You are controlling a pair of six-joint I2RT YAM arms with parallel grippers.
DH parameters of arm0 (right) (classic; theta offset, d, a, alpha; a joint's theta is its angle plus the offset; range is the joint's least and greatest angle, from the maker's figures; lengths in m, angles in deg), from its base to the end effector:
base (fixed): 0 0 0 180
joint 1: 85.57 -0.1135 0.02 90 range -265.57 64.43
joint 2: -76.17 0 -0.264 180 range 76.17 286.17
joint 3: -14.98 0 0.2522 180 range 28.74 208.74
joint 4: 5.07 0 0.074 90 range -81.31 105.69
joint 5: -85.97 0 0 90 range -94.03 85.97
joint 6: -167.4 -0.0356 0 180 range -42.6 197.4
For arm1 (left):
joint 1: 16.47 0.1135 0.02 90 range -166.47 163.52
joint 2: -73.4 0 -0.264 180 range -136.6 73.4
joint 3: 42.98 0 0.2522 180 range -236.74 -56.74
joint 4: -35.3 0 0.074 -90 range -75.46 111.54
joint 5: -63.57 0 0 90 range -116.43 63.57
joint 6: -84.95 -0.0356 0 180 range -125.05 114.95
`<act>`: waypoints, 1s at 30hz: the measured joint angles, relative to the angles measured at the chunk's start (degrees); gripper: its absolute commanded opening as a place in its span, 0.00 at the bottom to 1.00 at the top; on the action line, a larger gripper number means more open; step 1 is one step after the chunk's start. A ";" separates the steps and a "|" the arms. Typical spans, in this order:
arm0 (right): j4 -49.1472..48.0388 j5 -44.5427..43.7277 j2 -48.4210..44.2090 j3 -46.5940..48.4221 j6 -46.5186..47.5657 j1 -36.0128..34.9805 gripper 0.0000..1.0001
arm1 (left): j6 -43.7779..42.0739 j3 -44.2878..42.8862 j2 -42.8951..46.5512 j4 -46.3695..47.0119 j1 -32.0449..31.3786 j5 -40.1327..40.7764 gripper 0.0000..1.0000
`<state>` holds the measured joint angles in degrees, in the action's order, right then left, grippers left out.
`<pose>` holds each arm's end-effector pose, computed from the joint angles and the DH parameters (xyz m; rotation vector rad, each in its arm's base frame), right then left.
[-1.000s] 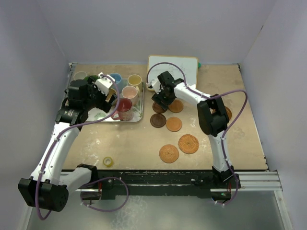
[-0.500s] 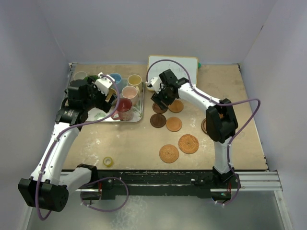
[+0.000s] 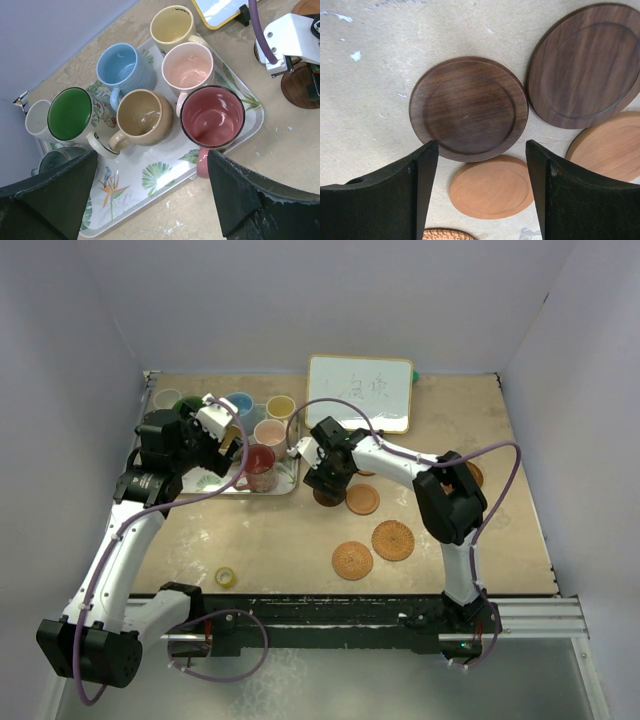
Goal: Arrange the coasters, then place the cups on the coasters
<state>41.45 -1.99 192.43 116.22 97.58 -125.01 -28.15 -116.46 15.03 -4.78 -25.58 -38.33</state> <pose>0.3333 0.2758 0.1886 -1.3294 2.2962 0.1591 0.2197 -0.0427 0.3581 0.6799 1.8777 -0.0514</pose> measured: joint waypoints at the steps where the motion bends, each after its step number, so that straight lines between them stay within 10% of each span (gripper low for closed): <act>1: -0.20 -0.26 0.02 -0.37 0.00 0.00 0.73 | 0.00 0.00 0.02 -0.02 0.00 0.00 0.88; 30: -1.77 -1.99 -2.64 -7.37 5.38 -2.40 0.68 | -0.04 0.39 0.63 0.13 0.00 -0.11 0.88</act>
<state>39.68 -3.97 189.79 108.85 102.96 -127.42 -28.19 -116.07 15.66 -4.65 -25.58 -38.44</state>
